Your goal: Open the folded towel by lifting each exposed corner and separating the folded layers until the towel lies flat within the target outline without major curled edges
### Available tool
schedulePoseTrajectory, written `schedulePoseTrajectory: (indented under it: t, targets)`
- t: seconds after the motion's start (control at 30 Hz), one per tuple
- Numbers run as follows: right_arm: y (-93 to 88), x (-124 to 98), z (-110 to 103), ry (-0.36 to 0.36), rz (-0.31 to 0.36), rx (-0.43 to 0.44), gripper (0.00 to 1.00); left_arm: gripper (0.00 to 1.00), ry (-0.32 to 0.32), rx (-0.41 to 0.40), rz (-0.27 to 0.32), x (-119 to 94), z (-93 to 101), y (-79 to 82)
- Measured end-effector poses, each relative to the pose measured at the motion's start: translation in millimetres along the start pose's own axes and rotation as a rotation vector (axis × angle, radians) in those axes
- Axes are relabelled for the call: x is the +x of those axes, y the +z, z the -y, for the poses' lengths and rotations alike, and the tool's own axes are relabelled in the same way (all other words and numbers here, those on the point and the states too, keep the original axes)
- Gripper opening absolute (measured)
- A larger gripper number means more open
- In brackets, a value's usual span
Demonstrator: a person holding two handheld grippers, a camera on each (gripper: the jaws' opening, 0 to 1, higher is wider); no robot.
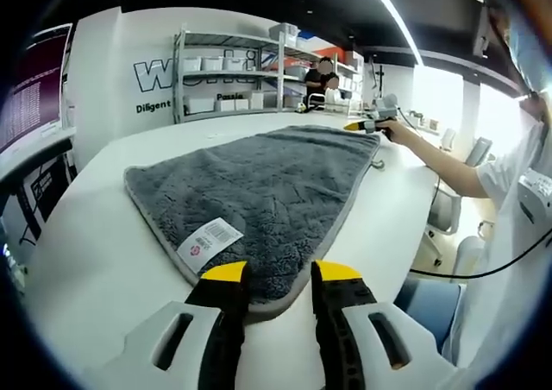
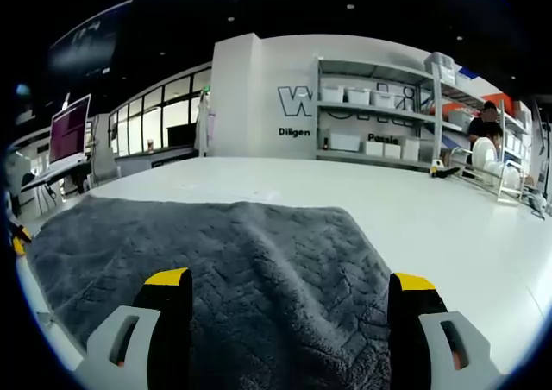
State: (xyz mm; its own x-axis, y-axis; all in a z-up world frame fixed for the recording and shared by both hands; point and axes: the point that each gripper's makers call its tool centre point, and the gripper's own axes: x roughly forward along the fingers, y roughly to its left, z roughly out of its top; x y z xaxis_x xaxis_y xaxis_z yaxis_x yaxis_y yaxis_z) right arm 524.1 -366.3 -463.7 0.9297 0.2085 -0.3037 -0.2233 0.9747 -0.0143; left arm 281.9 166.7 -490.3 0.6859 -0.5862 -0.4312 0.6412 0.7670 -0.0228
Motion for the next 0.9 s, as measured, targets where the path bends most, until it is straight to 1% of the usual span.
schedulePoseTrajectory:
  t: [0.13, 0.27, 0.33, 0.43, 0.6, 0.73, 0.9]
  targets:
    - [0.0, 0, 0, 0.002, -0.001, 0.000, 0.96, 0.37, 0.027, 0.013, 0.017, -3, -5.2, 1.9]
    - [0.2, 0, -1, 0.002, -0.002, -0.001, 0.96, 0.42, 0.039, -0.008, 0.052, -6, -8.0, 7.5]
    - [0.3, -1, -1, 0.003, -0.003, 0.000, 0.96, 0.47, 0.056, -0.007, 0.069, -6, -9.7, 10.4]
    - [0.9, 0, -1, 0.003, -0.002, -0.001, 0.96, 0.52, 0.076, 0.001, 0.081, -7, -11.7, 12.1]
    - [1.4, 0, -2, 0.005, -0.005, -0.004, 0.96, 0.63, 0.099, -0.022, 0.116, -7, -15.0, 16.2]
    - [1.8, 2, -2, 0.009, -0.009, -0.011, 0.96, 0.69, 0.127, -0.010, 0.123, -5, -18.5, 15.1]
    - [1.9, 3, -3, 0.012, -0.012, -0.014, 0.96, 0.74, 0.135, -0.025, 0.129, -3, -20.1, 14.0]
